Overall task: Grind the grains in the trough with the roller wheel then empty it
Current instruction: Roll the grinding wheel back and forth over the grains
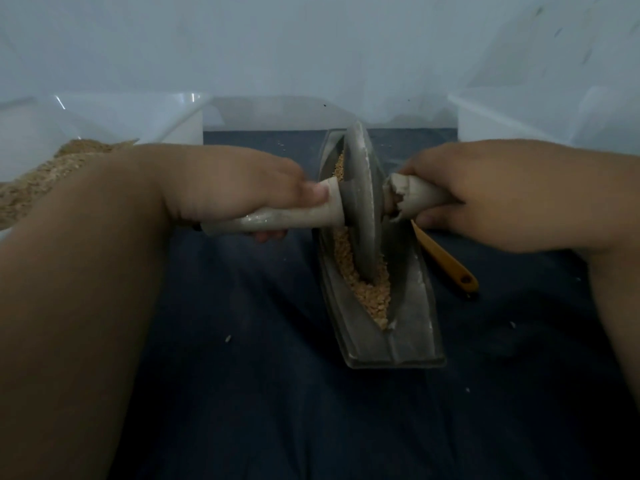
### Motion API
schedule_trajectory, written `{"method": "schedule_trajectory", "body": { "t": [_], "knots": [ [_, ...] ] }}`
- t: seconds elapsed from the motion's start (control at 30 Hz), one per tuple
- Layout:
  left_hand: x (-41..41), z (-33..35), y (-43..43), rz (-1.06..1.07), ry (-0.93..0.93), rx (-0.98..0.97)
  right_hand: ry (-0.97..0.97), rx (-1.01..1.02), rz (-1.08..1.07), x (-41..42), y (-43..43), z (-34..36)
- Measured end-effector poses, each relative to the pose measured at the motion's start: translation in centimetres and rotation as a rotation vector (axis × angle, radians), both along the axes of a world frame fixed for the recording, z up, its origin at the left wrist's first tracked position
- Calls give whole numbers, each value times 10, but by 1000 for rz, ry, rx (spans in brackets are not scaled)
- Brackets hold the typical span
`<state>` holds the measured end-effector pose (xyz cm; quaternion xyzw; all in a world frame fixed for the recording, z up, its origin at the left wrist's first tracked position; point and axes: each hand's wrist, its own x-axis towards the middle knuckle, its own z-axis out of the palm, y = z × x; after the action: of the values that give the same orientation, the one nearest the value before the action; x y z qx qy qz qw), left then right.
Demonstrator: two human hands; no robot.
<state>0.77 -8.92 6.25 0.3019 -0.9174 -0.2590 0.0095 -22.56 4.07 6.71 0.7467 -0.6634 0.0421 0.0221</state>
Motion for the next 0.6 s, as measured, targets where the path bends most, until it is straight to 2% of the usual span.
{"method": "schedule_trajectory", "body": {
  "t": [0.07,0.13,0.23,0.3,0.43,0.53,0.6],
  "knots": [
    [4,1,-5,17,4,-44,-6,-61,17,-6,-8,-9],
    [4,0,-12,89,23,-223,0,-173,29,-13,-18,-20],
    [-11,-15,-16,238,145,-668,53,-364,-56,-23,-42,-43],
    [-27,-30,-14,330,129,-902,26,-438,-158,-26,-60,-56],
    [-39,-47,-13,371,118,-1024,-36,-487,-235,-26,-72,-69],
    [-37,-42,-12,354,87,-1044,24,-401,-219,-29,-68,-65],
    [-34,-31,-6,326,-15,-1038,37,-320,-195,-28,-59,-51]
  ]
}}
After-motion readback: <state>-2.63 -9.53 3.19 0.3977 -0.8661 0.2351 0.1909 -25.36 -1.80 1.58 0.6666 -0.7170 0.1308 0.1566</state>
